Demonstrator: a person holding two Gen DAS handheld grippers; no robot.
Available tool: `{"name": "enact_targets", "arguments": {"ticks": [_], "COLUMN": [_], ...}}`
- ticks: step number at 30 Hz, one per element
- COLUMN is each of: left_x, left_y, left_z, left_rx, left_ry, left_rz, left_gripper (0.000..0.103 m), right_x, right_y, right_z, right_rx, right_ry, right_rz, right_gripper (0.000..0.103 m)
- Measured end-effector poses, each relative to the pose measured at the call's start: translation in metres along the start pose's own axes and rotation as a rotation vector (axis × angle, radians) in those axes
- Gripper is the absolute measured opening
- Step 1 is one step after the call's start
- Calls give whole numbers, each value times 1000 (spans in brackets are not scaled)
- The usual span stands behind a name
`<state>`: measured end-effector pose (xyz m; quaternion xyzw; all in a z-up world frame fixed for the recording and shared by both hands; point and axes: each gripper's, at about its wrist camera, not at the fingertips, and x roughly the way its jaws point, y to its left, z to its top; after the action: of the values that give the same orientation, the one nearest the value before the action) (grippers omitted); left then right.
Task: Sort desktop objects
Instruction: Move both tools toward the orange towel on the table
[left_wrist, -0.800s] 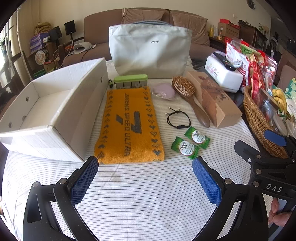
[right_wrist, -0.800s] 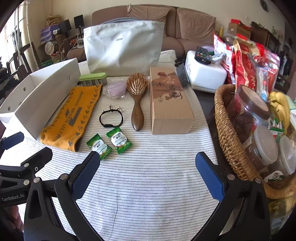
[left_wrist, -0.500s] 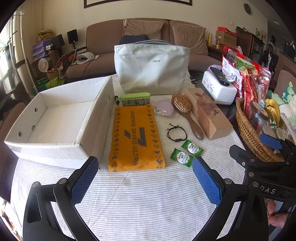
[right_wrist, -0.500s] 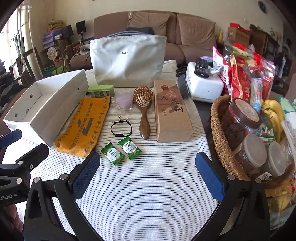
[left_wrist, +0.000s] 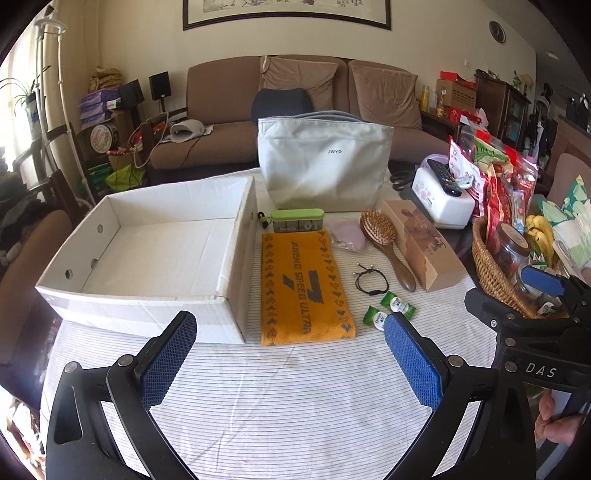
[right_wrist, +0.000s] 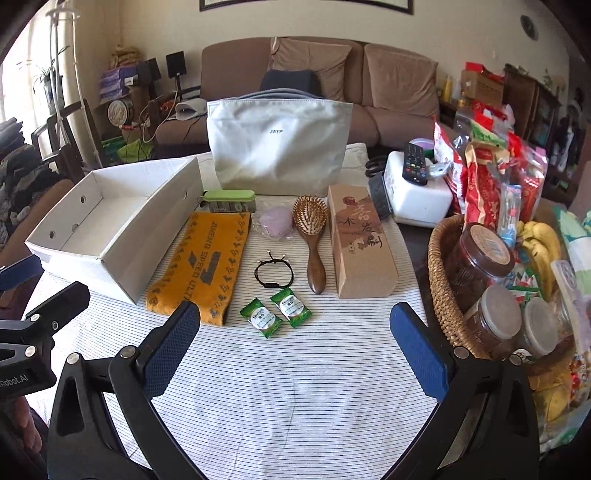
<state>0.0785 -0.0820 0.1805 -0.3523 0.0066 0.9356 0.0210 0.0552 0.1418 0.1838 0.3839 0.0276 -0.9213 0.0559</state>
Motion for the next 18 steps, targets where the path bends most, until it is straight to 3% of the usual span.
{"name": "enact_targets", "arguments": {"ticks": [18], "left_x": [-24], "left_y": [145], "left_z": [-5], "left_rx": [-104], "left_ry": [-16], "left_rz": [149], "left_gripper": [103], "right_x": [0], "right_y": [131], "right_z": [19], "right_rx": [-86], "right_ry": [-14], "right_rz": [143], "right_gripper": [103]}}
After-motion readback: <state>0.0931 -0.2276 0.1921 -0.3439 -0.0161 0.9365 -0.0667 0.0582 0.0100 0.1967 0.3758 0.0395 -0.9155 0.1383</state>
